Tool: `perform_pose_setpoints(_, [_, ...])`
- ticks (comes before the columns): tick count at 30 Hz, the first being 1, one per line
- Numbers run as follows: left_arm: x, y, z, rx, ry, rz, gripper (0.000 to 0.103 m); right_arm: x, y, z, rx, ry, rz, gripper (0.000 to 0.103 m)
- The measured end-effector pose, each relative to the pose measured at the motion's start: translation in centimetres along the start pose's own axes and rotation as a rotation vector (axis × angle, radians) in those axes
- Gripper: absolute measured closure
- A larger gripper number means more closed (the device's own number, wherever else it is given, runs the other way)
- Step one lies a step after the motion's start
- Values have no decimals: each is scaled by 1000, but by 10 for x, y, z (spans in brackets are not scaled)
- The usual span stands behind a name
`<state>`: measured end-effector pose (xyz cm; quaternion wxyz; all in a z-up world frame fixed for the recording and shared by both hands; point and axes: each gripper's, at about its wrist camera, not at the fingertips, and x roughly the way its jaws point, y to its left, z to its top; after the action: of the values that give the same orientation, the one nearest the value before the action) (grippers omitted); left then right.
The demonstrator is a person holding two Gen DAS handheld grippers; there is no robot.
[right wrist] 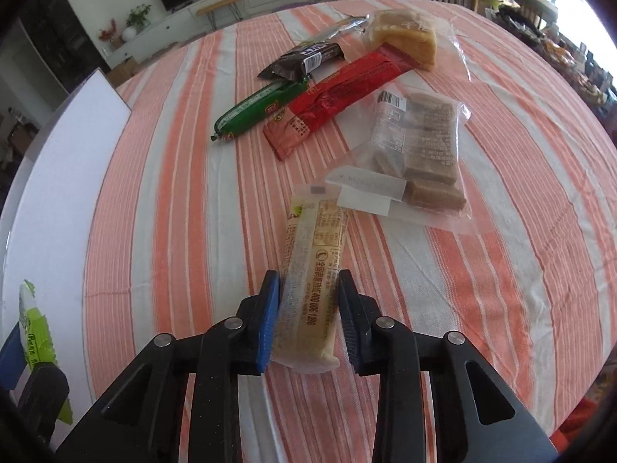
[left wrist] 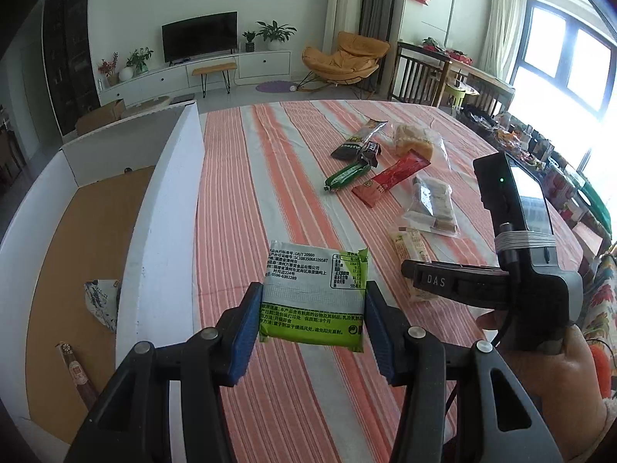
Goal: Organize snacks
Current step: 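Carry the green packet and cream bar over the box and open both tools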
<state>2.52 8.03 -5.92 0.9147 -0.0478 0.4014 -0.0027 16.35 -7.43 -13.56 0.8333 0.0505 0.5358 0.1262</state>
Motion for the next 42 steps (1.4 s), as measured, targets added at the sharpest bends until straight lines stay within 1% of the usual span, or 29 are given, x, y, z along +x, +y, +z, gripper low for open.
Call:
perform_pose_setpoints(1, [-9, 4, -4, -10, -2, -16, 52, -6, -15, -6, 40, 10, 66, 74])
perform_pose_setpoints(3, [-25, 13, -9, -34, -4, -53, 52, -14, -42, -18, 136, 41, 240, 74])
perform_pose_setpoints(4, [-35, 17, -10, -53, -10, -70, 52, -17, -54, -23, 181, 55, 313, 74])
perform_pose_setpoints(6, [-52, 28, -6, -104, -23, -107, 52, -23, -73, -28, 250, 69, 411, 74])
perform_pose_setpoints(8, [-75, 47, 0, -168, -55, -151, 52, -33, -78, -28, 294, 70, 488, 74])
perform_pose_setpoints(9, [-90, 57, 4, -193, -83, -156, 52, -39, -74, -27, 300, 67, 530, 74])
perform_pose_setpoints(10, [-106, 68, 7, -211, -117, -140, 52, -49, -66, -23, 289, 61, 571, 74])
perform_pose_setpoints(12, [-134, 94, 11, -237, -183, -70, 52, -71, -34, -13, 226, 46, 650, 74])
perform_pose_setpoints(14, [-154, 124, 11, -268, -229, 36, 52, -93, 12, -5, 134, 45, 739, 74])
perform_pose_setpoints(15, [-159, 139, 8, -281, -237, 98, 52, -103, 39, -3, 76, 47, 774, 74])
perform_pose_setpoints(17, [-160, 170, -2, -315, -223, 209, 52, -117, 90, -6, -33, 61, 822, 74])
perform_pose_setpoints(19, [-150, 196, -15, -343, -181, 323, 50, -118, 140, -13, -127, 94, 855, 73])
perform_pose_setpoints(20, [-143, 206, -20, -348, -151, 375, 42, -116, 160, -17, -174, 109, 849, 73])
perform_pose_setpoints(21, [-136, 215, -25, -349, -125, 413, 36, -111, 179, -23, -224, 118, 820, 69])
perform_pose_setpoints(22, [-128, 224, -30, -350, -101, 443, 21, -108, 188, -30, -258, 114, 775, 63])
perform_pose_setpoints(23, [-120, 228, -35, -348, -83, 471, 19, -105, 191, -34, -276, 109, 744, 55])
perform_pose_setpoints(24, [-114, 231, -38, -343, -73, 493, 19, -102, 190, -37, -287, 93, 719, 41])
perform_pose_setpoints(26, [-109, 230, -41, -328, -82, 503, 19, -99, 177, -40, -304, 29, 657, 41])
perform_pose_setpoints(29, [-103, 218, -34, -290, -120, 464, 19, -95, 129, -45, -301, -64, 525, 38])
perform_pose_setpoints(30, [-102, 210, -32, -268, -137, 446, 19, -88, 111, -43, -291, -95, 460, 38])
perform_pose_setpoints(31, [-100, 200, -29, -237, -155, 419, 18, -83, 94, -44, -284, -126, 385, 37])
perform_pose_setpoints(32, [-97, 190, -26, -208, -165, 389, 16, -75, 74, -44, -276, -161, 281, 37])
perform_pose_setpoints(34, [-89, 166, -19, -154, -162, 322, 16, -59, 35, -42, -239, -229, 36, 37])
perform_pose_setpoints(35, [-83, 153, -16, -124, -153, 284, 16, -52, 14, -41, -208, -255, -63, 37])
perform_pose_setpoints(36, [-78, 138, -10, -93, -137, 251, 16, -47, -8, -39, -171, -273, -145, 37])
perform_pose_setpoints(37, [-71, 126, -6, -63, -121, 236, 16, -40, -27, -36, -135, -283, -216, 37])
perform_pose_setpoints(39, [-59, 97, 1, 16, -90, 238, 16, -35, -59, -33, -88, -290, -316, 37])
perform_pose_setpoints(40, [-53, 84, 4, 55, -78, 247, 16, -35, -73, -31, -37, -276, -335, 37])
perform_pose_setpoints(42, [-42, 63, 7, 112, -54, 257, 16, -40, -94, -29, 58, -256, -298, 37])
